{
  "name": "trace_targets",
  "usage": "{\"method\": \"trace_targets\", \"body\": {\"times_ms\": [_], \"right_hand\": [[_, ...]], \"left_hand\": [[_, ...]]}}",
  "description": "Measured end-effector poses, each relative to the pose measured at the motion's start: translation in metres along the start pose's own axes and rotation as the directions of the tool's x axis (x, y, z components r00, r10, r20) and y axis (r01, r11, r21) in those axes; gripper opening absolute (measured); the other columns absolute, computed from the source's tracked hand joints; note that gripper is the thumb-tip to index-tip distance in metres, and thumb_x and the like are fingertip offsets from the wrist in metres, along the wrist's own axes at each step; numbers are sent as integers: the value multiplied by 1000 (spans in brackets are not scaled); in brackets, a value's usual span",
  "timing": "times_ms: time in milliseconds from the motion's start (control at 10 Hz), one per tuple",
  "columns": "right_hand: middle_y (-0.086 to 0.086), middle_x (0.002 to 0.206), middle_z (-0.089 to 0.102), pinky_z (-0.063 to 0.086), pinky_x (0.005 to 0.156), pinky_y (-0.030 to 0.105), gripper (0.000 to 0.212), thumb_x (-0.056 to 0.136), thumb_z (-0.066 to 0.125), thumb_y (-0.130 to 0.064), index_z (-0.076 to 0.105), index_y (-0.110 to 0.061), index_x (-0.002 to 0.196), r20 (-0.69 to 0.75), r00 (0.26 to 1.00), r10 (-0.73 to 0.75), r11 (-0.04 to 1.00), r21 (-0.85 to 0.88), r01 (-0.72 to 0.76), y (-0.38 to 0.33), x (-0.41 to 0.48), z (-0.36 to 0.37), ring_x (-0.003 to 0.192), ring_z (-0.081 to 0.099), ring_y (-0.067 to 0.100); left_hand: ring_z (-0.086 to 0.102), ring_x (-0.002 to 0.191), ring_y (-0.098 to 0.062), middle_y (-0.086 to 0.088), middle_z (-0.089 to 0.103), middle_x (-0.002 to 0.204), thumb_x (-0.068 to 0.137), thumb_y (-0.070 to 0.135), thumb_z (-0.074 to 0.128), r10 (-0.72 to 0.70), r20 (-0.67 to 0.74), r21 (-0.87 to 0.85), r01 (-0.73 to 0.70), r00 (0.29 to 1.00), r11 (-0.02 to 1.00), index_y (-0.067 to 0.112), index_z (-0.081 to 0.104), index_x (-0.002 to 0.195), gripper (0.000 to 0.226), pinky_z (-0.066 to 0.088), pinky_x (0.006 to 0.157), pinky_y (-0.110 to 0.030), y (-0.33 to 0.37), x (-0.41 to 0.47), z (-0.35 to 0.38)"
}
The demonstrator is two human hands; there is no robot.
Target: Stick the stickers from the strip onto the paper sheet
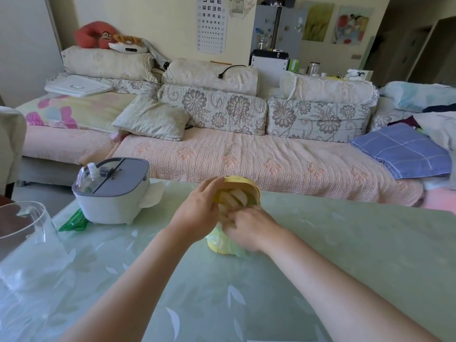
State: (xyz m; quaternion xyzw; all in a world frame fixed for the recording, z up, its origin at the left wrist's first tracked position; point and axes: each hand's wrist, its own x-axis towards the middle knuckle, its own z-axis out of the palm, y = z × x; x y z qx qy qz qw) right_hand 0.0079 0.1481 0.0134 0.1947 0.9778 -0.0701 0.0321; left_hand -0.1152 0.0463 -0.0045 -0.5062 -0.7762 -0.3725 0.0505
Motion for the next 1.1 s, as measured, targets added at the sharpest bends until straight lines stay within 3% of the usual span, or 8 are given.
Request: {"method": "trace_targets", "body": {"times_ms": [100,300,400,500,600,700,900,1100], "right_hand": [[11,126,64,43,99,38,57,94,31,-58,65,-24,125,39,998,39,996,76,-41,0,9,-8,119,55,34],[-7,110,70,52,90,35,30,87,47,-31,74,-25,99,-280,950,-136,967,172,189,18,-9,-12,105,63,18],[-8,100,75,51,91,26,27,85,54,-13,79,-21,92,-528,847,-60,941,252,224,30,-19,-16,97,67,12],[-2,116,66,39,99,16,36,83,54,0,74,-14,110,-668,743,37,949,257,183,36,-22,-19,112,60,16],[3,157,39,24,118,29,61,89,51,-10,46,-14,149,-510,860,7,984,158,86,35,-25,-18,144,33,19],[1,168,12,15,123,33,67,95,47,-17,25,-18,158,-384,923,-24,988,129,79,31,-36,-4,153,14,16],[2,168,6,16,121,34,68,94,50,-21,27,-19,158,-351,935,-50,995,68,79,27,-63,13,152,14,17],[-1,166,17,23,118,36,64,95,52,-23,32,-23,156,-413,911,12,988,144,52,26,-96,-9,150,22,17]], "left_hand": [[38,135,-15,10,34,154,90,3,43,0,7,24,0,1000,1000,27,35,149,64,36,102,-27,-2,-1,-2],[40,135,-15,11,34,154,91,5,43,16,1,27,-16,1000,1000,26,38,147,60,42,102,-31,-3,-4,-4],[40,134,-13,13,35,153,93,6,44,21,-21,29,-20,1000,999,25,40,146,57,43,98,-29,1,-8,-4],[41,133,-12,14,37,152,92,6,45,42,-42,28,-41,998,999,26,44,143,54,46,95,-30,3,-19,-5],[41,131,-11,14,39,149,91,4,48,57,-66,23,-56,996,998,26,44,141,54,45,95,-28,6,-33,-5],[42,129,-10,14,40,145,90,7,52,86,-80,33,-83,993,996,26,43,142,56,46,93,-28,9,-48,-2],[44,125,-11,12,42,138,89,20,59,75,-42,71,-72,996,995,29,44,140,54,53,84,-34,13,-67,2],[44,125,-13,11,45,138,90,23,61,41,-91,27,-39,995,999,30,44,139,53,47,91,-31,39,-81,-9]]}}
